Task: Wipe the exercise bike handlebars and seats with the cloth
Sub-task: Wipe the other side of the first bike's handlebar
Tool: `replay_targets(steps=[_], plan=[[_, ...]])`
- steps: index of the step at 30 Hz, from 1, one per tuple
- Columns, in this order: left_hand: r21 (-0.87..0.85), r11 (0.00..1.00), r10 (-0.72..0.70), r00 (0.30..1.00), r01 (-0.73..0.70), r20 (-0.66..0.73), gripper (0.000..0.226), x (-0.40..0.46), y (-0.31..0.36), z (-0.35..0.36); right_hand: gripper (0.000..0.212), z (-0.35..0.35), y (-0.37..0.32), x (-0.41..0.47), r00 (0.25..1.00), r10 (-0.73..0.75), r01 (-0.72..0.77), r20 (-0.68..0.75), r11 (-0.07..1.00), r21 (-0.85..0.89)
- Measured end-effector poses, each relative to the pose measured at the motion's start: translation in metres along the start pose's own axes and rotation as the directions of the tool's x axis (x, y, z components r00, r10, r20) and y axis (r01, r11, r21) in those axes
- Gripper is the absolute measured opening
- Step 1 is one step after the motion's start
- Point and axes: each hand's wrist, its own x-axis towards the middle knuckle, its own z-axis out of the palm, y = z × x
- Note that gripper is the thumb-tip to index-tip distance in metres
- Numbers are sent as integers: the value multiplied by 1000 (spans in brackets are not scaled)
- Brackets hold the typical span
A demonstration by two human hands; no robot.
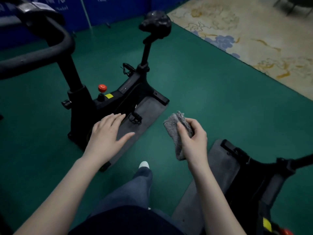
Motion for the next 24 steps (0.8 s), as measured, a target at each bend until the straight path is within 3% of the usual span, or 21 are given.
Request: replay_targets(steps=[10, 16, 20, 24], plan=[[-6, 997, -74, 997, 74, -27, 86, 132, 31, -4, 9, 14, -16, 155, 996, -38, 40, 79, 999, -23], [7, 973, -231, 971, 232, -60, 86, 185, 36, -2, 8, 37, -23, 247, 964, -89, 96, 250, 995, -16], [-26, 916, -400, 908, 400, -129, 85, 216, 50, 2, 10, 56, -31, 312, 891, -136, 144, 433, 989, 14], [-107, 812, -583, 787, 574, -203, 83, 242, 74, 3, 9, 79, -49, 375, 761, -214, 239, 613, 970, 42]])
